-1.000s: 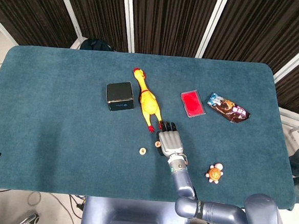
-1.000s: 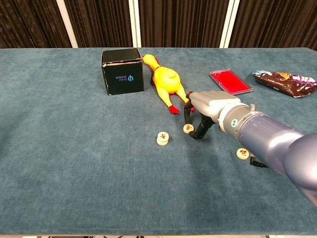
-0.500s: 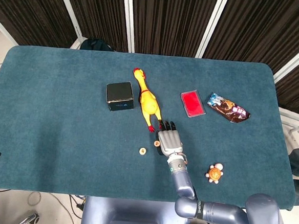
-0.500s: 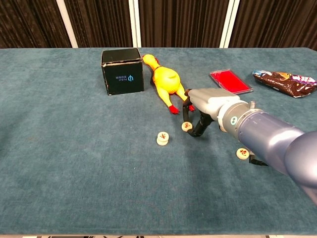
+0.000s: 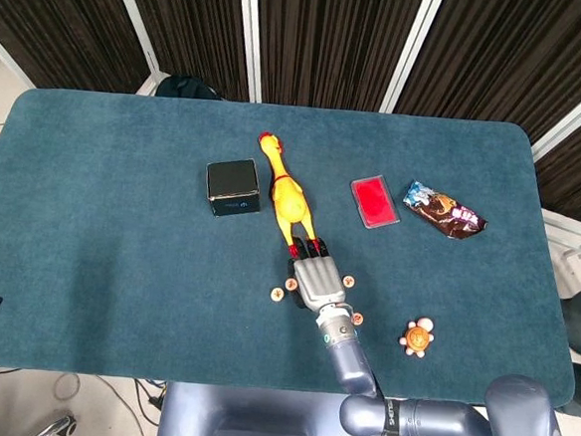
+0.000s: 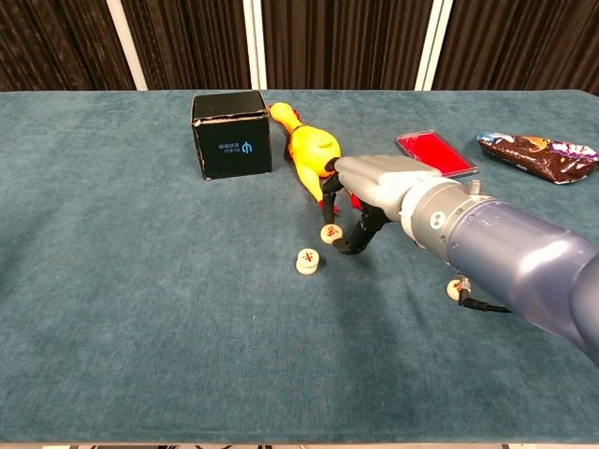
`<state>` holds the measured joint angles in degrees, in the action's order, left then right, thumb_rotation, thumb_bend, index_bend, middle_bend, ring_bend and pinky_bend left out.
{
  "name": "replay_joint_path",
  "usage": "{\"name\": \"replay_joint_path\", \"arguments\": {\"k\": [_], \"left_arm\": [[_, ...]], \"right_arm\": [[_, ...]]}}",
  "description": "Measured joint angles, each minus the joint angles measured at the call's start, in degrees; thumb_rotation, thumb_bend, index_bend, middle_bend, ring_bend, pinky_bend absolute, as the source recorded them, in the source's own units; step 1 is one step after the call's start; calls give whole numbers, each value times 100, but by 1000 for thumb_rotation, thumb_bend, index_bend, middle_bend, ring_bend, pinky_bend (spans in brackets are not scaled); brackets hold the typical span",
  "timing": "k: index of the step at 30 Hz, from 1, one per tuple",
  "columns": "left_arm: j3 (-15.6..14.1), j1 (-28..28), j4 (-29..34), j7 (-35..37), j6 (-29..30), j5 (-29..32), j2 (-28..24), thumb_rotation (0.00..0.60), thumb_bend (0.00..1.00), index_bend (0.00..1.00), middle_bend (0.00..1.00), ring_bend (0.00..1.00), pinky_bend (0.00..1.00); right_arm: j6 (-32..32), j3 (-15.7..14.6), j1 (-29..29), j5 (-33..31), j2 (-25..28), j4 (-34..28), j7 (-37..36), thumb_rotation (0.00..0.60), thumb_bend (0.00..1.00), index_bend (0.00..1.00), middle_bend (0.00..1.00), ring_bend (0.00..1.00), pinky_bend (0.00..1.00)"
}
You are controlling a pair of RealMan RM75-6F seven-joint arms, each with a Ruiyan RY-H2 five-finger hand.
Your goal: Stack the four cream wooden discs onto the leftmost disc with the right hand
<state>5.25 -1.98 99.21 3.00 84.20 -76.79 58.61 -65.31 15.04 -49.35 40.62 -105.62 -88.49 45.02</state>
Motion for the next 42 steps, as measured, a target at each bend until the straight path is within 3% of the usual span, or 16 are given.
{"name": "replay_joint_path", "arguments": {"k": [17,42], "left_arm": [[3,-6,-9,21,-9,-2,1,600,174,133,0,0,104],[13,-9,-17,18,-9,15,-3,600,173,132,0,0,104]], "right_arm": [[-85,-14,-156,4,-323,108,136,600,419,505,0,0,0],[-11,-123,-131,58,-363,189,67,600,418,505,0,0,0]]}}
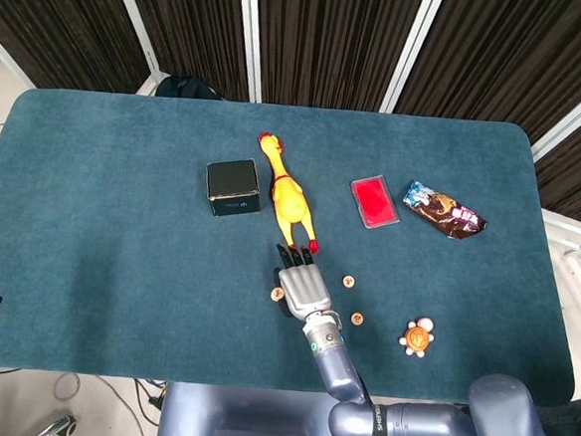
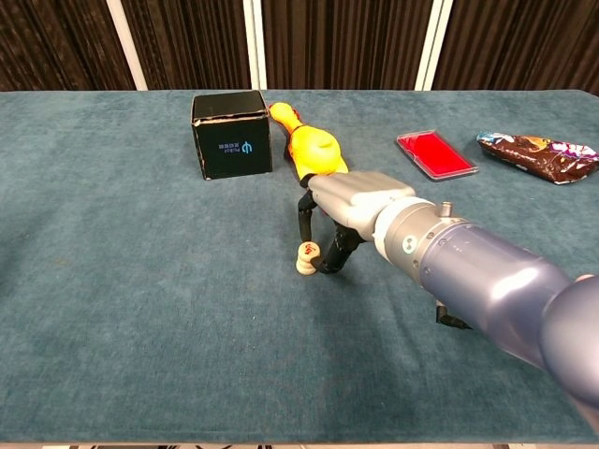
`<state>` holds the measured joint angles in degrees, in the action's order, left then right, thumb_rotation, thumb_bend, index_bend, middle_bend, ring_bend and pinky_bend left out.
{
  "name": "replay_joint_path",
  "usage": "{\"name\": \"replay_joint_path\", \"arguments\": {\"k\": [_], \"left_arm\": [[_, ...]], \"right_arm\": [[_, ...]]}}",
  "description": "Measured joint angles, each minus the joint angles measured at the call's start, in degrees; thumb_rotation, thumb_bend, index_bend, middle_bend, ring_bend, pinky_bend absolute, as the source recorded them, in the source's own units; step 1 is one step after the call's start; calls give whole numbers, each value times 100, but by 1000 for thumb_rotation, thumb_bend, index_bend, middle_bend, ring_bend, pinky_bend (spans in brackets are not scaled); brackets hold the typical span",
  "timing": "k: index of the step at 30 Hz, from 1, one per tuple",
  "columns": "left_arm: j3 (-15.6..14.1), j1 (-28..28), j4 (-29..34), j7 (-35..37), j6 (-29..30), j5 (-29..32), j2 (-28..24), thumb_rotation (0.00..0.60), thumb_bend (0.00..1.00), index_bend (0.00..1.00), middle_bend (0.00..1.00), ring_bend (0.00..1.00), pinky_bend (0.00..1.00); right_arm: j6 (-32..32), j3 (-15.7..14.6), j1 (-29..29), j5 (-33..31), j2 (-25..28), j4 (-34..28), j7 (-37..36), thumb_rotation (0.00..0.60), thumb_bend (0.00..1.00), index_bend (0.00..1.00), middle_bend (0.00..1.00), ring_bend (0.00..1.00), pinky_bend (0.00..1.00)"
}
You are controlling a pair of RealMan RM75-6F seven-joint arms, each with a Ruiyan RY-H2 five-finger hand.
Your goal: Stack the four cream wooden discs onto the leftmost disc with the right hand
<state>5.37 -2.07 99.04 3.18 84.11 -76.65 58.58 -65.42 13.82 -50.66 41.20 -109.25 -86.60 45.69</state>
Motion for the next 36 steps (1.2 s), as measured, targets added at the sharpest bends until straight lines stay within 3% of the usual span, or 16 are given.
{"name": "replay_joint_path", "arguments": {"k": [36], "left_arm": [[6,-1,-15,-57,8,21,15,600,174,133,0,0,105]], "right_arm": [[69,-1,16,1,-50,99,-24,600,418,441,0,0,0]]}}
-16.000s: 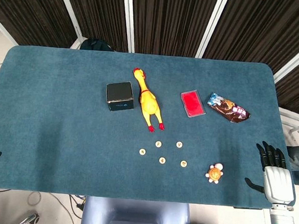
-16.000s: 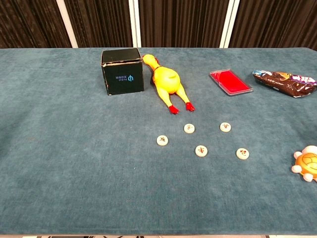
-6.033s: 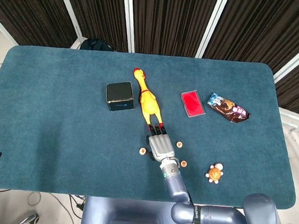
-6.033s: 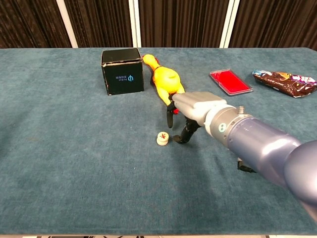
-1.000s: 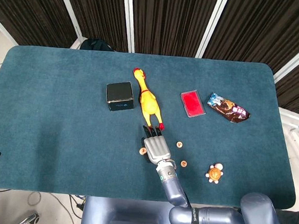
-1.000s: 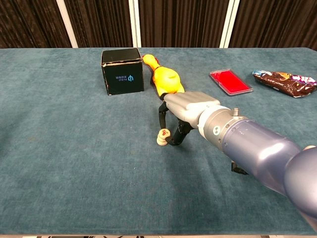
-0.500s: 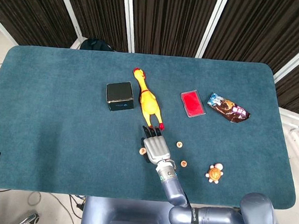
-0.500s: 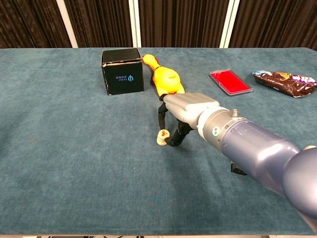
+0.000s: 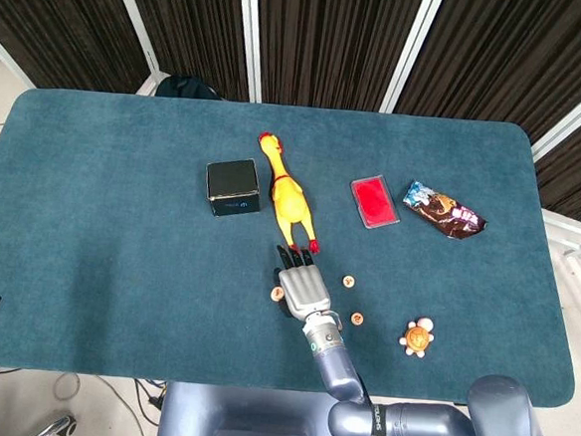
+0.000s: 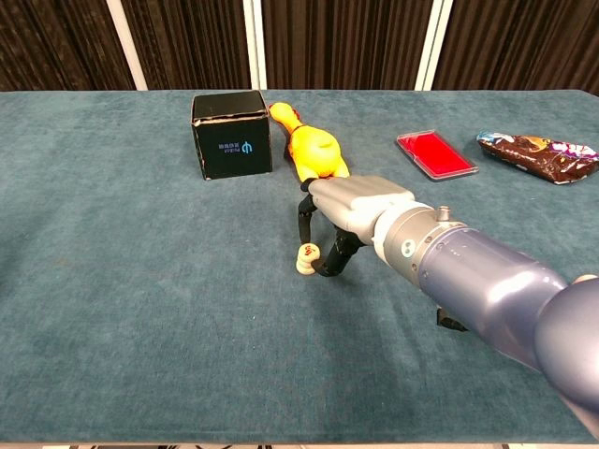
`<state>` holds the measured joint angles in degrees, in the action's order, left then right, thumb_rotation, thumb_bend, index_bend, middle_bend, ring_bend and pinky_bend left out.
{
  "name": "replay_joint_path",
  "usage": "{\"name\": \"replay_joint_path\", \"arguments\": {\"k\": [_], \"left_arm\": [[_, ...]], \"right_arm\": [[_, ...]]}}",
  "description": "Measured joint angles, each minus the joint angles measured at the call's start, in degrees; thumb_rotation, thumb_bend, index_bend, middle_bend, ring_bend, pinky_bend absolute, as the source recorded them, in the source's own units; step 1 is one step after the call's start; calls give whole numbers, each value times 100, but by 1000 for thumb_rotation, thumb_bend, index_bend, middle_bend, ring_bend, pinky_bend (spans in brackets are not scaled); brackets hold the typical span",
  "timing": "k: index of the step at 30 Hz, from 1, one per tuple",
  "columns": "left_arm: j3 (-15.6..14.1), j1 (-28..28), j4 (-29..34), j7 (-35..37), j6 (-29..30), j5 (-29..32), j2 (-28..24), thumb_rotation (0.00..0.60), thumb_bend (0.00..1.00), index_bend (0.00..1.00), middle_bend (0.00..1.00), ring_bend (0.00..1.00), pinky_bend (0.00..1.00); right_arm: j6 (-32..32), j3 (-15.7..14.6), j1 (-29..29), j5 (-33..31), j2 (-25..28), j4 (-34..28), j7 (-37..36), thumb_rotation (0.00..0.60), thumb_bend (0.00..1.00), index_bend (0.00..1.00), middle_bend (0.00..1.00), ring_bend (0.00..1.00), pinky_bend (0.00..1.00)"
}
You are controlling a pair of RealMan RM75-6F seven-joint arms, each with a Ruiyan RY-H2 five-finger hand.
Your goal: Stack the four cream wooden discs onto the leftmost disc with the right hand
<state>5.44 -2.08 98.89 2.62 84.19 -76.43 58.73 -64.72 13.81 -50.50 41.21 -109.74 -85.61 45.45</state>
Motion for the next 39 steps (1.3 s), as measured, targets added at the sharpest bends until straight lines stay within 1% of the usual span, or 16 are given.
{"name": "replay_joint_path", "arguments": {"k": [12,17,21,25,29,34,39], "left_arm": [[7,0,-18,-2,8,3,9,600,173,132,0,0,116],[19,9,-38,-71,39,39,31,600,173,132,0,0,125],[39,22,-6,-148,88,73,61,600,173,132,0,0,125],[36,28,24,-133,80,79,55,600,173,129,0,0,125],[37,32,21,-123,85,74,58,600,173,129,0,0,125],[43,34,18,-109,78,91,52,600,173,129,0,0,126],[43,31,7,-123,64,99,57,600,173,129,0,0,126]], "right_arm": [[-83,1,26,50,77,-117,29,600,418,436,0,0,0],[-254,-44,138,76,347,-415,83,600,418,431,0,0,0],[-407,-125,306,110,696,-753,82,600,418,430,0,0,0],[-552,-273,556,178,1102,-1115,-13,600,418,430,0,0,0],[-740,-488,862,282,1367,-1343,-218,600,418,430,0,0,0],[-893,-805,1249,444,1570,-1424,-571,600,418,423,0,0,0],[-1005,-1054,1560,690,1666,-1375,-882,600,418,423,0,0,0]]}}
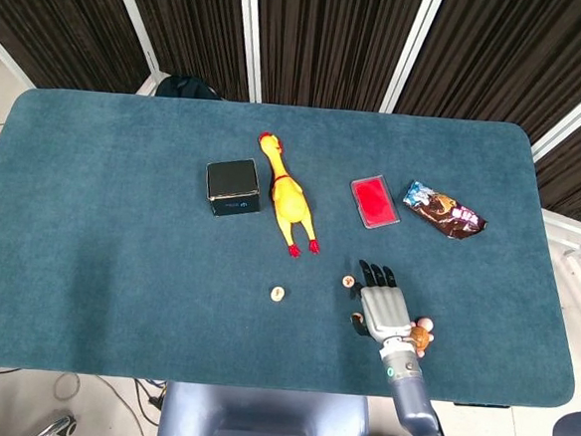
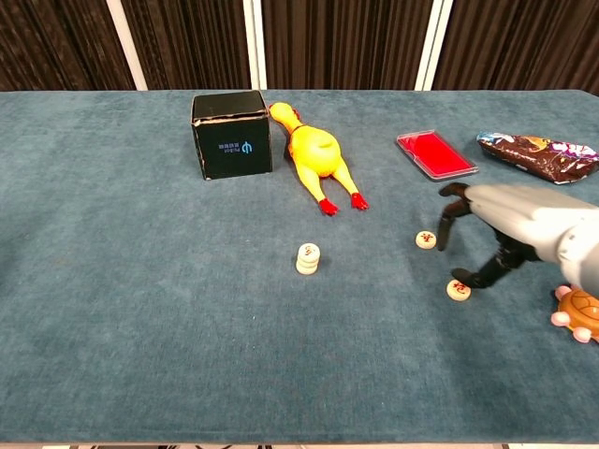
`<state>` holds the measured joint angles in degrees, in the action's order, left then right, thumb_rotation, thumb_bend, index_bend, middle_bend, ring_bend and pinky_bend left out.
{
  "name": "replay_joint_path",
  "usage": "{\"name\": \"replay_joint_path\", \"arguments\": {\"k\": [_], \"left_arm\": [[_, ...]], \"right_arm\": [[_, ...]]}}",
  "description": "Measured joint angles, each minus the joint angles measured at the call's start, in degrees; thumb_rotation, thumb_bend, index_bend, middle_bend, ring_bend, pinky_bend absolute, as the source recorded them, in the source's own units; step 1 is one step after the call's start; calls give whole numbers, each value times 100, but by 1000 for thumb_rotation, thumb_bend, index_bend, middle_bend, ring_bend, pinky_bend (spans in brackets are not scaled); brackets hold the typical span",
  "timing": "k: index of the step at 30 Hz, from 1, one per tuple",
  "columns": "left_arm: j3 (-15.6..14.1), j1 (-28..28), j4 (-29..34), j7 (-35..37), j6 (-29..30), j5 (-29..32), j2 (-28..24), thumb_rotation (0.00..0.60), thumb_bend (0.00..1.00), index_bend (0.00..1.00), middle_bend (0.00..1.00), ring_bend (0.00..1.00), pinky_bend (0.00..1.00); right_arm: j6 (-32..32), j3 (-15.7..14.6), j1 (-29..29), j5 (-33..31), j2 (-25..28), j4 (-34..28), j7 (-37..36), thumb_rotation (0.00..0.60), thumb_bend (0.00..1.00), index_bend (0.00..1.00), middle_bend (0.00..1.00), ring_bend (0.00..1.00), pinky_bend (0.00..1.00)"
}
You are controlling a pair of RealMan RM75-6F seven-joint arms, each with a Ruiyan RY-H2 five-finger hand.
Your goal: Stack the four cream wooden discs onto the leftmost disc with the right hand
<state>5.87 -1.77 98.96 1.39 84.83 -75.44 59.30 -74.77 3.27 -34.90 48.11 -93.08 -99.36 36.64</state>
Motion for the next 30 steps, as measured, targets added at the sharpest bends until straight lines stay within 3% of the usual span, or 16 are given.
{"name": "replay_joint_path", "arguments": {"k": [11,30], "left_arm": [[-2,1,-3,-30,-1,0,9,600,173,129,0,0,126],[4,2,-3,-26,-10,11,5,600,173,129,0,0,126]], "right_arm": [[-51,-209,377,399,11,318,-273,600,419,423,0,0,0],[153,-156,617,530,-227,511,-272,600,418,423,0,0,0]]}}
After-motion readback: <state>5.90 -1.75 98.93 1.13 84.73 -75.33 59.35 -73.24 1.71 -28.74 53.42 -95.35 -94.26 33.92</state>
